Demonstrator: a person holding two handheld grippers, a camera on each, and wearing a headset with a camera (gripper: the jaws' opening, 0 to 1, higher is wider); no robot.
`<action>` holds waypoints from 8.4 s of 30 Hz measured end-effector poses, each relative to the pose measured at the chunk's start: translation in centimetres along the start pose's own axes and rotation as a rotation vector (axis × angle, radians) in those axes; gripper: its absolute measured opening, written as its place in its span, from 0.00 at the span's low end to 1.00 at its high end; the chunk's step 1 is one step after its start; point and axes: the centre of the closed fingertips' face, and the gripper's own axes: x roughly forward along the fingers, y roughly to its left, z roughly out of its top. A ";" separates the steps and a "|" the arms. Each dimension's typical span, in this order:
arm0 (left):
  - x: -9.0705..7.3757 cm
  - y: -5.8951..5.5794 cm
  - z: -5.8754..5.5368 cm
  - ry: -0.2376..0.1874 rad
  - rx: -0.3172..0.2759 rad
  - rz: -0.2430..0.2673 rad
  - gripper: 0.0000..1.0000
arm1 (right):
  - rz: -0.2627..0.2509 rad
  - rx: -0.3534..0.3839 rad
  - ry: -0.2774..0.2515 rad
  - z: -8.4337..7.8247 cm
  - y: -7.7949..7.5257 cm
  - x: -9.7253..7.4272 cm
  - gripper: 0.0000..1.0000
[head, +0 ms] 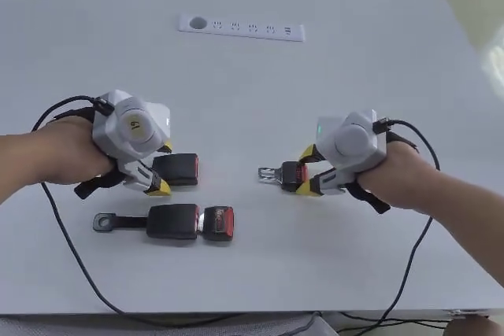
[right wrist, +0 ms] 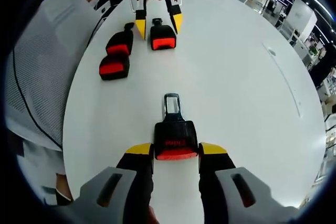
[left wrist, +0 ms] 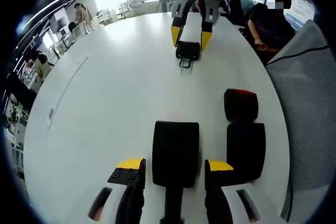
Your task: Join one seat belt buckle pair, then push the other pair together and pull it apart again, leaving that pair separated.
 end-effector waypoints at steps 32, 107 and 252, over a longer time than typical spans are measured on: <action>0.4 -0.3 0.1 0.011 -0.007 -0.055 0.35 | 0.078 -0.040 0.011 0.9 0.4 0.5 0.32; 0.5 -0.4 0.2 -0.008 0.056 -0.078 0.33 | 0.100 -0.094 -0.050 10.8 1.3 6.2 0.30; -7.1 -3.7 -0.7 -0.145 -0.189 0.145 0.80 | -0.129 0.138 -0.105 1.9 3.8 -3.2 0.78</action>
